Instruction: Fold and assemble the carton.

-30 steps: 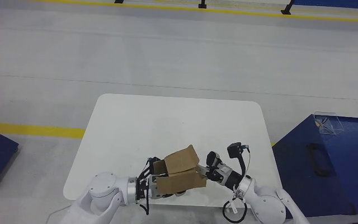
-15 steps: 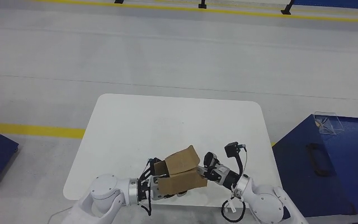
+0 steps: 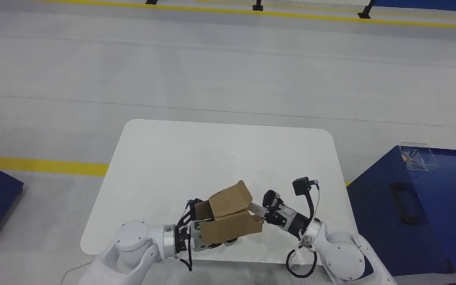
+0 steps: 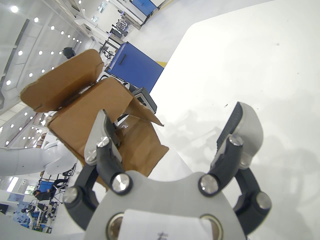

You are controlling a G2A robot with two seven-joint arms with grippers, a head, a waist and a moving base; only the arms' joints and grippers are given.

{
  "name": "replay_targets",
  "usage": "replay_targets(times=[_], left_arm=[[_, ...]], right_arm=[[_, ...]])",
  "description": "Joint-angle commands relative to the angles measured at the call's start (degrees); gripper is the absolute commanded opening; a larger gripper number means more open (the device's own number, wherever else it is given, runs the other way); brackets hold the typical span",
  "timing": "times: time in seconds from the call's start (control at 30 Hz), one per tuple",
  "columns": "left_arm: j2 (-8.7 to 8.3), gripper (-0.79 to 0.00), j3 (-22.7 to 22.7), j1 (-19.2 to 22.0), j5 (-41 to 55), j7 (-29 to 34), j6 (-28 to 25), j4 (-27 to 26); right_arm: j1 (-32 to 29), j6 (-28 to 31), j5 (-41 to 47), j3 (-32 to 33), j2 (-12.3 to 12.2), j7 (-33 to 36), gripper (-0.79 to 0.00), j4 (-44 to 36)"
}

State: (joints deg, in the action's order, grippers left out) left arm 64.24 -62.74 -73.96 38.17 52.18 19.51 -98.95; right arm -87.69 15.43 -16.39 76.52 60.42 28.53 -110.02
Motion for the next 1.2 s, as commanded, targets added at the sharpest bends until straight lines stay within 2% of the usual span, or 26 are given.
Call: replay_targets(times=[0.0, 0.3, 0.6, 0.77, 0.9, 1.17], left_arm=[[-0.01, -0.785, 0.2, 0.1, -0.1, 0.1, 0.1, 0.1], [-0.04, -0.785, 0.8, 0.8, -0.1, 0.3, 0.0, 0.4], [0.1, -0.785, 0.3, 1.0, 2.6, -1.5, -0.8, 1.4], [0.33, -0.785, -0.5, 1.4, 5.2, -4.2, -1.4, 2.6], [0.55, -0.785, -1.2, 1.5, 7.9, -6.3, -1.9, 3.2], [0.99, -0.785, -0.1, 1.9, 8.4, -7.8, -3.5, 3.8]], right_arm=[[0.0, 0.0, -0.3, -0.5, 0.0, 0.5, 0.0, -0.2], [1.7, -1.2, -1.8, -3.0, 0.4, 0.4, 0.0, -0.2], [1.7, -1.0, -0.2, -0.9, 0.3, -0.1, 0.0, 0.2], [-0.1, -1.1, 1.2, 3.0, 0.1, -2.4, 0.0, -0.7], [-2.2, -0.7, 2.0, 5.7, -0.2, -1.6, 0.0, -1.9], [-0.7, -1.7, -0.4, 3.3, 0.0, -0.5, 0.0, -0.6]])
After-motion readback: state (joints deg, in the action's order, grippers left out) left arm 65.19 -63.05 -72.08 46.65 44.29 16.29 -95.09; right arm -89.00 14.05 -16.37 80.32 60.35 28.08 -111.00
